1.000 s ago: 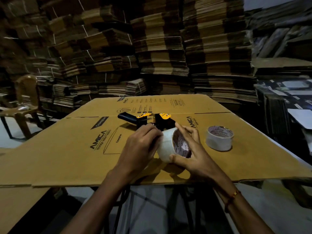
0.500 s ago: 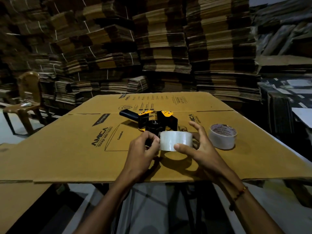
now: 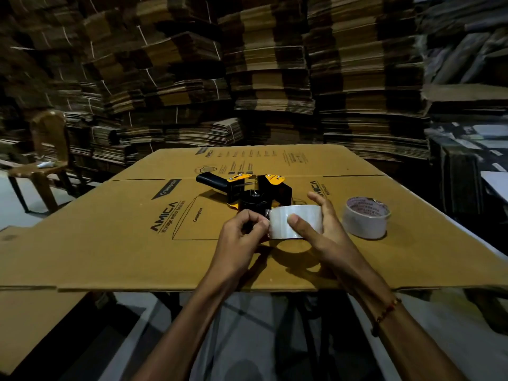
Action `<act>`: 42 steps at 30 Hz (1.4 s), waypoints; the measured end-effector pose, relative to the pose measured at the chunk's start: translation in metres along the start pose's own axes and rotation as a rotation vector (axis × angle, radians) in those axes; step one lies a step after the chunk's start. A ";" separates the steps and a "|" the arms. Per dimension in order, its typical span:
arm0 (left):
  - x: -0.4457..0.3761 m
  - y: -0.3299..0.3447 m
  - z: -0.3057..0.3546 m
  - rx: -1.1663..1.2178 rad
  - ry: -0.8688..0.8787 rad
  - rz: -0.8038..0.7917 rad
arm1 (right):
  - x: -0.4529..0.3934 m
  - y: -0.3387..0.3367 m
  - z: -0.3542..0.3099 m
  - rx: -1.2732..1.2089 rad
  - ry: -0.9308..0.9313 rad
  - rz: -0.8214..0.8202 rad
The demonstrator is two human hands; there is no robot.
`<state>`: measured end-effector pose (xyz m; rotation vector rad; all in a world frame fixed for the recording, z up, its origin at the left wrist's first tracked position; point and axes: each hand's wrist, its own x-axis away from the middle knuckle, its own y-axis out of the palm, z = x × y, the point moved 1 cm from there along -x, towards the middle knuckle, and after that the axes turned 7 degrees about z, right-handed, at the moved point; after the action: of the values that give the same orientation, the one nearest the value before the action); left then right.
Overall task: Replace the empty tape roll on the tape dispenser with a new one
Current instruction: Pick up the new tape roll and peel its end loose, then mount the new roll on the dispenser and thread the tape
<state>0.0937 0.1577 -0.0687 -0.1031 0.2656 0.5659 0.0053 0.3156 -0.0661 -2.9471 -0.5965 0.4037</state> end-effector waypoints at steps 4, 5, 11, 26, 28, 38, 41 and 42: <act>0.000 0.001 0.003 0.066 -0.063 -0.011 | 0.002 0.002 -0.003 0.012 -0.011 0.054; 0.000 0.002 0.003 0.101 -0.095 -0.006 | 0.002 0.001 -0.005 -0.026 0.000 0.059; -0.004 0.000 0.000 0.268 -0.206 -0.024 | 0.003 -0.004 -0.004 -0.164 0.054 0.031; -0.014 -0.040 0.001 0.068 -0.126 -0.013 | 0.004 -0.004 -0.006 -0.254 0.031 0.030; -0.028 -0.048 -0.002 -0.149 0.003 0.102 | 0.004 -0.004 -0.007 -0.271 0.041 0.034; -0.079 -0.034 -0.020 -0.539 0.011 -0.213 | -0.003 -0.010 -0.001 -0.400 0.089 0.104; -0.080 -0.028 -0.023 -0.553 0.010 -0.131 | -0.003 -0.011 -0.001 -0.433 0.093 0.096; -0.078 -0.025 -0.024 -0.576 0.025 -0.087 | -0.002 -0.012 -0.001 -0.432 0.086 0.097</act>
<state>0.0387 0.0922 -0.0693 -0.6760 0.1149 0.5414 -0.0009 0.3254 -0.0626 -3.3932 -0.5964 0.1696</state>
